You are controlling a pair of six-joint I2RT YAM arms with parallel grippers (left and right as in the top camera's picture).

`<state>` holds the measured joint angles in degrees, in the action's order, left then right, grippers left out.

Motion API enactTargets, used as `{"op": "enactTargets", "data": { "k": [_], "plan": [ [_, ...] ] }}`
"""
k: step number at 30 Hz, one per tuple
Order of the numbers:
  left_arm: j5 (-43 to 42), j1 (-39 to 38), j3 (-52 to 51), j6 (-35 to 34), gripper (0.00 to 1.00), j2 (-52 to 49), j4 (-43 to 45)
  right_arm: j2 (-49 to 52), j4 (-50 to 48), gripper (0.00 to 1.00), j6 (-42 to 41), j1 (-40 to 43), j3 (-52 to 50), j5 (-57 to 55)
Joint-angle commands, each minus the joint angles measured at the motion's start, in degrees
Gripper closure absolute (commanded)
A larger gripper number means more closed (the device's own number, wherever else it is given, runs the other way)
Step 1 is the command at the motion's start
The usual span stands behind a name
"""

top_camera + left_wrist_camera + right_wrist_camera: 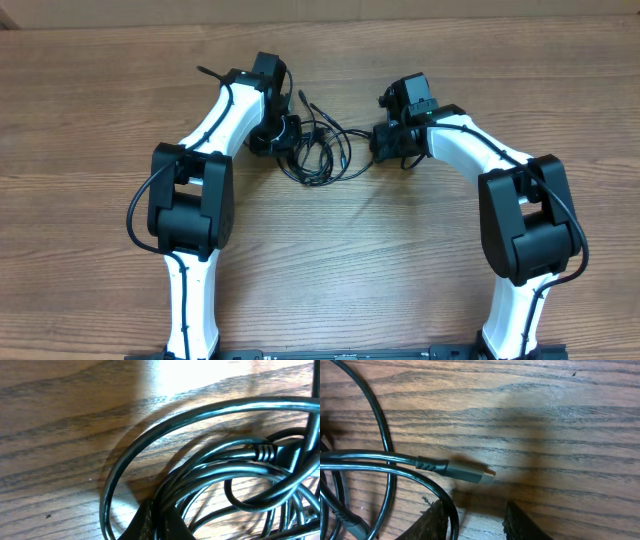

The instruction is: Untangle cables

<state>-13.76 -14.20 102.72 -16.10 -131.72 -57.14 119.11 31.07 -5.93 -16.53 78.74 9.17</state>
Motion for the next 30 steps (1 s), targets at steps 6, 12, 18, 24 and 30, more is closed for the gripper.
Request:
{"op": "enactTargets", "data": {
  "k": [6,12,18,24,30],
  "plan": [
    [-4.5,-0.1,-1.0,3.5,0.91,-2.3,0.2,1.4,0.3,0.72,0.3,-0.2,-1.6,-0.7],
    [-9.1,-0.1,-1.0,7.4,0.84,-2.3,0.7,1.4,0.2,0.74,0.3,-0.2,-1.6,-0.5],
    [-14.8,-0.1,-1.0,11.8,0.81,-2.3,1.1,1.4,-0.5,0.74,4.5,-0.2,-1.6,3.1],
    [-14.8,-0.1,-1.0,11.9,0.82,-2.3,1.1,1.4,-1.7,0.73,4.5,-0.2,-1.6,2.9],
    [-14.8,-0.1,-1.0,11.9,0.83,-2.3,1.1,1.1,-1.4,0.96,4.5,0.0,-1.4,2.9]
  ]
}}
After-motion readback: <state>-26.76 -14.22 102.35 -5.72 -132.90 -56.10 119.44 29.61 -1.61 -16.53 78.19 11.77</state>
